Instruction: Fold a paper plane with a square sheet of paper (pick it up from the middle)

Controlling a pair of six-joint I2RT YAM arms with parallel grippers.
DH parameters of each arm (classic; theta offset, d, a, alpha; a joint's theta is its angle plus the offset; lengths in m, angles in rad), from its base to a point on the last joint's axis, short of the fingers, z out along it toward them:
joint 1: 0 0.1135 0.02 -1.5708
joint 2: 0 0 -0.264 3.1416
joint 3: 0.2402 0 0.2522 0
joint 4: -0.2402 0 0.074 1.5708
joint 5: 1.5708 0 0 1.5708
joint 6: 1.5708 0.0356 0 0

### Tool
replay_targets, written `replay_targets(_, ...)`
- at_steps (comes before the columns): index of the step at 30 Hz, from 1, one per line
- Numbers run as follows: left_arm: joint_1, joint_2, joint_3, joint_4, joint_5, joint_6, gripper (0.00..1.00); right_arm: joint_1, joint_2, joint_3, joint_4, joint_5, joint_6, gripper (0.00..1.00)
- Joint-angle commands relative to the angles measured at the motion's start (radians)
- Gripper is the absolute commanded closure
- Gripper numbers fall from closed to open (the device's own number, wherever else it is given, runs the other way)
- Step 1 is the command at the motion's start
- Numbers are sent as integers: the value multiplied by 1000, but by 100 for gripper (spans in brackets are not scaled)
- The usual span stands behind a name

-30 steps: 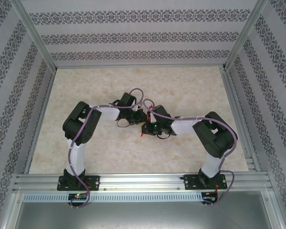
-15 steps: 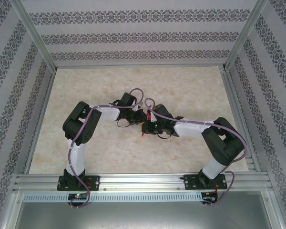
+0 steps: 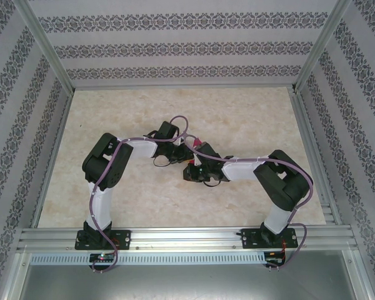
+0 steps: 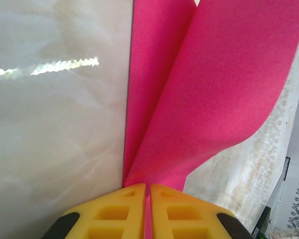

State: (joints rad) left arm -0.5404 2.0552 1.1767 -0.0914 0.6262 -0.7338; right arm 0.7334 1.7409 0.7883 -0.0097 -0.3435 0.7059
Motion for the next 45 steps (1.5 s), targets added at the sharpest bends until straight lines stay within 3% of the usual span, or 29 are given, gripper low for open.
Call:
replay_targets(1, -6, 37, -21, -150, -99, 18, 87, 3, -33, 4, -95, 45, -33, 86)
replay_targets(12, -6, 19, 24, -161, -38, 25, 84, -93, -263, -53, -142, 61, -55, 82)
replay_targets(19, -7, 22, 47, -192, -33, 35, 83, 22, -193, 10, -134, 175, -5, 84)
replay_targets(27, -6, 20, 55, -189, -11, 25, 83, 105, -57, 59, -87, 209, 42, 91)
replay_targets(34, -6, 1, 51, -172, 10, 10, 83, 113, -19, 75, -110, 235, 56, 91)
replay_targets(45, -6, -1, 76, -163, 36, 19, 80, 57, -91, 38, -275, 314, 18, 91)
